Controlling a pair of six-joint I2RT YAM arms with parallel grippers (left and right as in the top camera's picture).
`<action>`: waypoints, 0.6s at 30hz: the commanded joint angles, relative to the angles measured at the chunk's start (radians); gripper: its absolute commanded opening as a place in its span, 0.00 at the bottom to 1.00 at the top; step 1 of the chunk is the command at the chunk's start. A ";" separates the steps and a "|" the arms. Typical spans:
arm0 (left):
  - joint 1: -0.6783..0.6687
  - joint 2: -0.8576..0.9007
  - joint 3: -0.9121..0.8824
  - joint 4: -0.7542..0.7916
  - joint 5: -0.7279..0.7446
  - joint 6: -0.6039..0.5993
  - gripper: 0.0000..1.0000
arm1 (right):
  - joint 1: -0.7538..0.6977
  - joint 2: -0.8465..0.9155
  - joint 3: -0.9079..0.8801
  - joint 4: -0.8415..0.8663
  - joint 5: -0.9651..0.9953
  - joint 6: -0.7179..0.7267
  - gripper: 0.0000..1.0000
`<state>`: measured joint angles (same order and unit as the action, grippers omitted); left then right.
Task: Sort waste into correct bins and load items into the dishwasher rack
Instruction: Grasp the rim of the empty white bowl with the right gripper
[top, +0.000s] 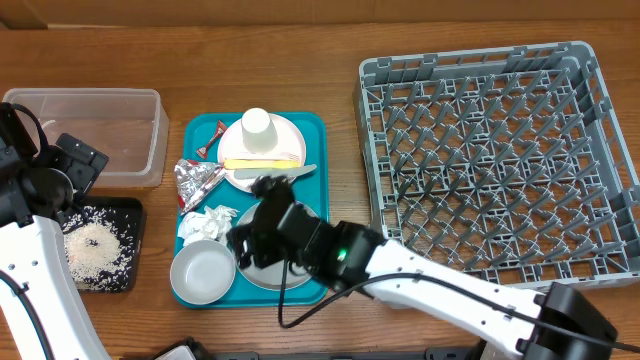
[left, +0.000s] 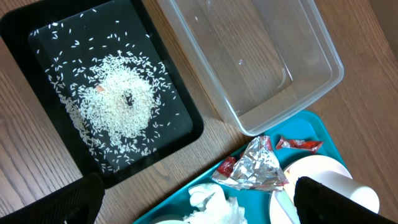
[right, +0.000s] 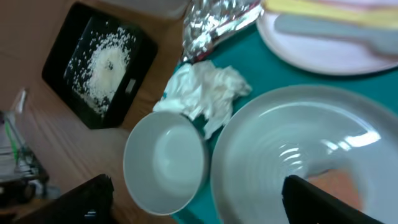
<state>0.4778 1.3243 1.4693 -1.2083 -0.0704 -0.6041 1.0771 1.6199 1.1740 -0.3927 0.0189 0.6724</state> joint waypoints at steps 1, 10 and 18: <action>0.000 -0.004 0.026 0.001 0.009 -0.013 1.00 | 0.014 0.060 0.030 -0.003 -0.001 0.085 0.94; 0.000 -0.004 0.026 0.001 0.009 -0.013 1.00 | 0.047 0.188 0.030 0.051 -0.081 0.092 0.92; 0.000 -0.004 0.026 0.001 0.009 -0.013 1.00 | 0.096 0.227 0.030 0.061 -0.072 0.092 0.80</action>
<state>0.4778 1.3243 1.4693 -1.2079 -0.0704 -0.6041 1.1465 1.8153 1.1786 -0.3431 -0.0525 0.7609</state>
